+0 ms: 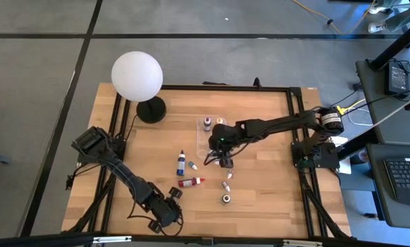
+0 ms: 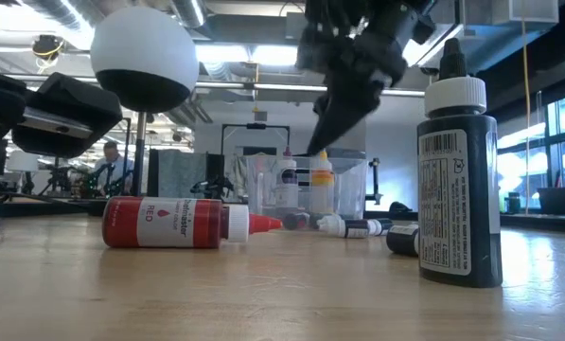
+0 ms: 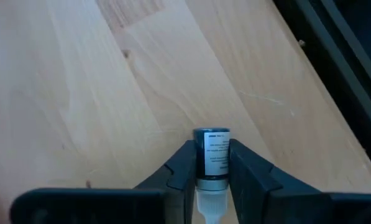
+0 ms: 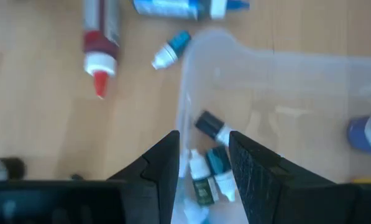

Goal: Pick & Place food coloring
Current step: Put the small black food coloring bottle in the transparent bin

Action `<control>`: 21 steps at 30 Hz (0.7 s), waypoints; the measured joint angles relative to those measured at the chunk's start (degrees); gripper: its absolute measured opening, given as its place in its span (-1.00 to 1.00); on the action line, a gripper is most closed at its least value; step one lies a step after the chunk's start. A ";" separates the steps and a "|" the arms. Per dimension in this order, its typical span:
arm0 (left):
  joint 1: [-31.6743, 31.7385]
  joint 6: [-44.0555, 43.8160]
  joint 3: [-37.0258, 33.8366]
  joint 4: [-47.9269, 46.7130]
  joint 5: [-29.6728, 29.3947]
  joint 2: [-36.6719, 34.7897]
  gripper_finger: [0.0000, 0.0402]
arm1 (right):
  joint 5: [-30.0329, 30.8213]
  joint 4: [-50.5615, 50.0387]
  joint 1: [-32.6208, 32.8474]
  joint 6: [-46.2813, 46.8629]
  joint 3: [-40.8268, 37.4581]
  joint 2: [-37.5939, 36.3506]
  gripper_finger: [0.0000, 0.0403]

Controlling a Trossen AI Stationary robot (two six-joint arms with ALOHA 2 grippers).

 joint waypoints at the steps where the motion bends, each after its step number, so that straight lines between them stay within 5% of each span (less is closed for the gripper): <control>1: 0.01 0.00 -0.05 -0.26 0.10 -0.23 -0.66 | -0.02 0.03 0.32 0.00 0.55 -0.23 -0.29; 9: 0.68 0.53 -0.17 -4.94 -2.49 -8.14 -0.60 | -0.08 -6.25 2.43 -0.72 1.37 -6.93 -0.29; 21: 11.46 13.16 -0.07 -3.17 -29.17 -20.56 -0.56 | 0.39 -13.60 4.93 3.92 -4.62 -18.62 -0.29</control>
